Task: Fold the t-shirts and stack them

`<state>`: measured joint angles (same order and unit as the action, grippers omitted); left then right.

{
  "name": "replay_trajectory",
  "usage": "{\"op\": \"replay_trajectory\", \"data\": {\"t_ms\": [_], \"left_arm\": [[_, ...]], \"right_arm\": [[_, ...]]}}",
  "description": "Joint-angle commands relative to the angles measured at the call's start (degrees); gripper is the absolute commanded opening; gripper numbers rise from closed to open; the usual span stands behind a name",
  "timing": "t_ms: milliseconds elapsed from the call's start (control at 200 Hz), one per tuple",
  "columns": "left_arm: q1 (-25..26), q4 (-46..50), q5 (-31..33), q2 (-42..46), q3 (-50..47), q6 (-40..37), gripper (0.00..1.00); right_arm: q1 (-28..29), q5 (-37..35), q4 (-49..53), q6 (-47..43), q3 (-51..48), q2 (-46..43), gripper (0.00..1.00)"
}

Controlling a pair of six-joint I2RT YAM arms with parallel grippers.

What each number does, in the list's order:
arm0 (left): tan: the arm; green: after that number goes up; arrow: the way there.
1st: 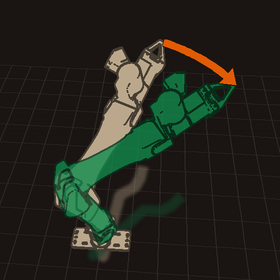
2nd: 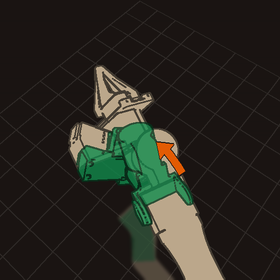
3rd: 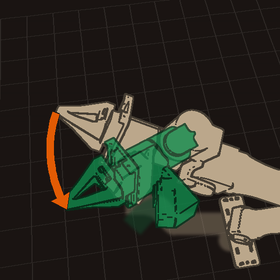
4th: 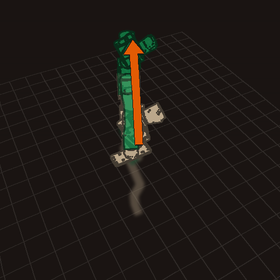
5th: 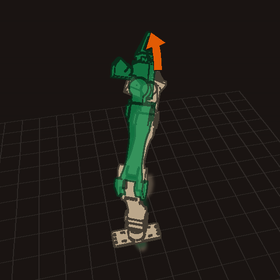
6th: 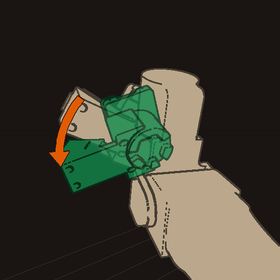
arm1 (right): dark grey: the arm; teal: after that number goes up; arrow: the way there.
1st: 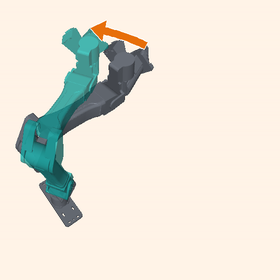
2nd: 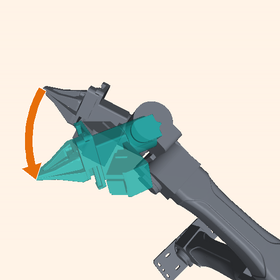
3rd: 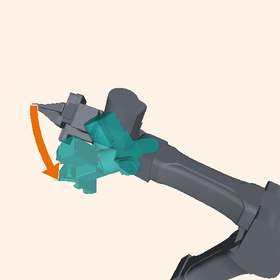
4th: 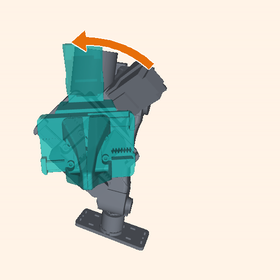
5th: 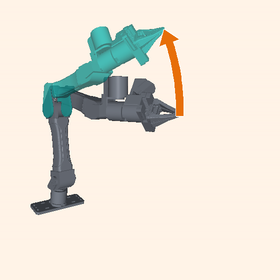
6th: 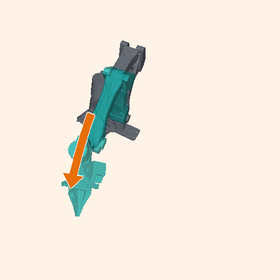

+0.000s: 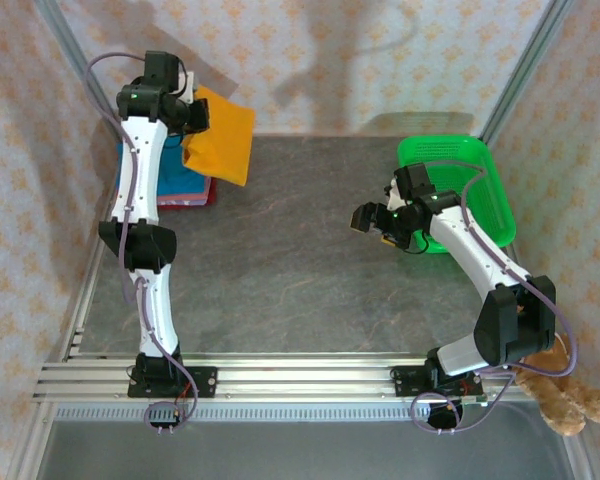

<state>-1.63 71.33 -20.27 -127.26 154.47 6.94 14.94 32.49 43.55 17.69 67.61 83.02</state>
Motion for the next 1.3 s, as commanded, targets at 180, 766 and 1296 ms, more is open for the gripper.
{"op": "replay_trajectory", "data": {"t_ms": [180, 766, 1296], "left_arm": [[-4.67, -1.69, -4.50, 4.04, 2.06, -2.22, 0.00], [-8.83, 1.46, -12.39, 4.87, 2.06, -5.11, 0.00], [-13.13, 4.77, -16.86, 4.02, 1.75, -7.86, 0.00]], "right_arm": [[-0.06, -2.58, 2.61, -1.06, 2.69, 1.64, 0.88], [1.55, -4.23, 4.29, 0.10, 5.05, 2.80, 0.91], [3.35, -6.15, 6.36, 0.79, 8.16, 4.22, 0.92]]}}
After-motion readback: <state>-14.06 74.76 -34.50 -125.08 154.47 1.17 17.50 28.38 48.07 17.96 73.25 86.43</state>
